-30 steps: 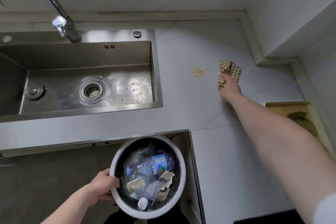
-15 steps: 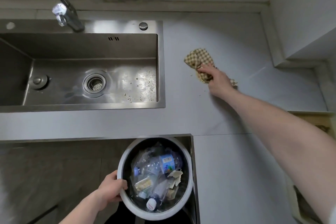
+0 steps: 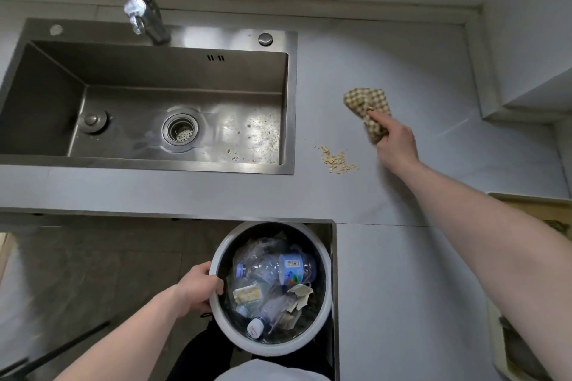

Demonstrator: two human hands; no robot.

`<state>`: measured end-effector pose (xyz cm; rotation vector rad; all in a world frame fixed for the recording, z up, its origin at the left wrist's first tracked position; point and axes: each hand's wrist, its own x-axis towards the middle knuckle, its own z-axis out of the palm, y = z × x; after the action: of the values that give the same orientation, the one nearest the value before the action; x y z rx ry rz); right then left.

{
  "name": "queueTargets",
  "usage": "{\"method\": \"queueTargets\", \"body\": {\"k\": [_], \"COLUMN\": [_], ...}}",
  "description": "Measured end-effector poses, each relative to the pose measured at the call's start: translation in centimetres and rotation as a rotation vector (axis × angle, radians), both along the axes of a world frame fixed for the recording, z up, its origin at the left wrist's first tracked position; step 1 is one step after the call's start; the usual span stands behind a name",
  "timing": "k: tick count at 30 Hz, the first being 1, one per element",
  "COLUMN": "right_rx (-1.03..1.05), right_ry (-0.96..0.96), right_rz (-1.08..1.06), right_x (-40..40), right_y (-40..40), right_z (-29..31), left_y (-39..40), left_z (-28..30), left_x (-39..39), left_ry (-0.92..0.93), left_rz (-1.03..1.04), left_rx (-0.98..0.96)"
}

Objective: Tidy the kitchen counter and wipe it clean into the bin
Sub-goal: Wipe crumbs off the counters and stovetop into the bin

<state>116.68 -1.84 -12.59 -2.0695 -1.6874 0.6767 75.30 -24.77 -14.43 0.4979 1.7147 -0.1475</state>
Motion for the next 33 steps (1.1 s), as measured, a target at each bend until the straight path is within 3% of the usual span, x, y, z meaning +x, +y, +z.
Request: {"method": "queueTargets", "body": {"k": [3,8,19,27,33], "right_rx": [-0.086,-0.066,-0.046,-0.134,-0.274], "right_ry": [-0.099,-0.092,0.06,0.169,0.172], "right_rz": [0.011,0.218,0.379,0.453,0.659], "right_x": [0.5,-2.5,-7.3,-10.9,-13.0], "right_y": [0.8,-1.2,-8.2,-13.4,-19.0], "right_z": [-1.4,-1.5,-1.9,-0.9,-1.7], "left_y": [-0.1,0.2,0.9,1.3,1.5], "left_z": [-0.4,-0.5,-0.4,-0.1,0.2], "left_x": [-0.1,-0.2,-0.6,-0.8,-0.7], "left_ry": [0.001,-0.01,-0.053,-0.058,-0.062], "left_rz": [-0.013,-0.033,-0.115,-0.141,-0.157], "left_rx": [0.003,0.011,0.037,0.045,0.05]}}
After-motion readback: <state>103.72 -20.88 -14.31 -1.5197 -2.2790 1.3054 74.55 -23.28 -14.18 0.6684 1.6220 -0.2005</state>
